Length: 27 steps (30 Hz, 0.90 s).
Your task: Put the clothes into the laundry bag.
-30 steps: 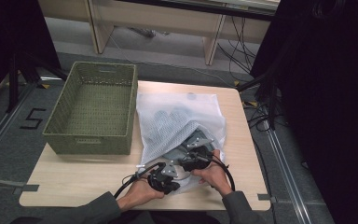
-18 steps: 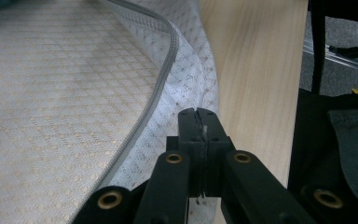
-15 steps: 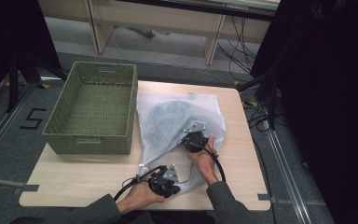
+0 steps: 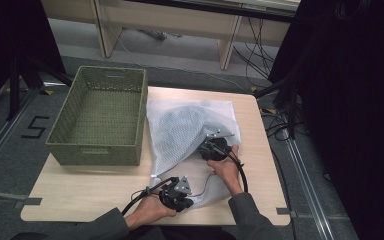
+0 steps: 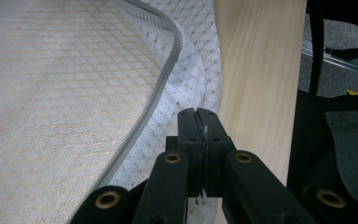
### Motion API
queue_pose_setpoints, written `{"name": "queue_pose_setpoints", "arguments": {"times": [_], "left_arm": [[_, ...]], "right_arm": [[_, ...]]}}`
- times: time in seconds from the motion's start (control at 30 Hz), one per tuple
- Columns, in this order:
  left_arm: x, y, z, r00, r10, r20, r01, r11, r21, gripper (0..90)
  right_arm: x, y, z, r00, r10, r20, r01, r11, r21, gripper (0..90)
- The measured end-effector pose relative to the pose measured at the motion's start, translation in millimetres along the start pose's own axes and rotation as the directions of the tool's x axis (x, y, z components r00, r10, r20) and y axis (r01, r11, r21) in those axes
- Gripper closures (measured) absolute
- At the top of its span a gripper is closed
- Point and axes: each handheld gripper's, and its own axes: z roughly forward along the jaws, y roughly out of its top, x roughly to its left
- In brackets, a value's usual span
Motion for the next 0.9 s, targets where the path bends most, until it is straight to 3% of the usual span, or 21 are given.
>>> {"name": "queue_pose_setpoints", "arguments": {"times": [0.07,0.17,0.27,0.3,0.4,0.43,0.47,0.57,0.63,0.67,0.83,0.87,0.9], "left_arm": [[0.4,0.1,-0.3,1.0,0.0,0.001,0.0,1.0,-0.007,87.1],[1.1,0.1,-0.6,0.9999,-0.009,0.01,0.009,1.0,0.0,84.2],[0.7,1.0,-0.7,0.9991,-0.032,0.028,0.032,0.9993,-0.018,77.3],[1.4,2.1,-3.1,0.9987,-0.046,0.024,0.046,0.9985,-0.028,74.2],[3.7,8.0,-17.4,0.9966,-0.076,0.032,0.078,0.994,-0.077,62.4],[4.1,10.2,-23.9,0.9969,-0.07,0.035,0.073,0.9935,-0.087,58.0],[4.4,11.7,-30.6,0.9977,-0.064,0.023,0.066,0.9927,-0.101,53.4],[5.4,11.5,-53.9,0.9979,-0.065,-0.008,0.063,0.9898,-0.128,42.6],[6.1,7.0,-68.4,0.9961,-0.076,-0.045,0.07,0.9879,-0.139,38.4],[8.7,3.9,-75.1,0.9966,-0.052,-0.064,0.044,0.9907,-0.129,37.1],[17.7,-14.7,-100.3,0.985,-0.12,-0.124,0.103,0.9856,-0.134,33.0],[21.0,-17.6,-104.3,0.9852,-0.111,-0.13,0.095,0.9878,-0.124,32.2],[22.7,-20.3,-106.1,0.9831,-0.126,-0.133,0.108,0.985,-0.134,31.6]], "right_arm": [[-2.4,2.4,-11.8,0.9999,-0.004,-0.013,0.004,0.9996,-0.027,58.8],[-4.1,6.1,-32.6,0.9992,0.035,-0.019,-0.036,0.9982,-0.048,56.5],[-8.3,7.0,-44.1,0.9996,0.028,-0.008,-0.028,0.9965,-0.079,54.2],[-8.1,7.7,-47.7,0.9985,0.054,-0.009,-0.054,0.9956,-0.077,52.1],[-13.2,10.0,-53.1,0.998,0.063,0.011,-0.061,0.9911,-0.118,42.5],[-13.3,11.5,-55.6,0.9962,0.087,0.006,-0.086,0.9902,-0.11,40.1],[-15.5,11.3,-55.1,0.9977,0.065,0.018,-0.062,0.9869,-0.149,39.1],[-18.4,13.3,-58.3,0.998,0.063,0.011,-0.061,0.9893,-0.133,35.7],[-21.6,12.1,-57.6,0.9996,0.019,0.023,-0.016,0.9922,-0.123,36.8],[-21.2,12.1,-57.4,0.9992,0.028,0.028,-0.024,0.9927,-0.118,38.8],[-24.5,11.6,-46.9,0.9964,-0.057,0.064,0.064,0.9914,-0.114,55.4],[-23.5,12.5,-44.8,0.9971,-0.049,0.058,0.055,0.9927,-0.108,58.1],[-24.0,13.5,-42.2,0.9974,-0.054,0.047,0.059,0.994,-0.092,60.1]]}}
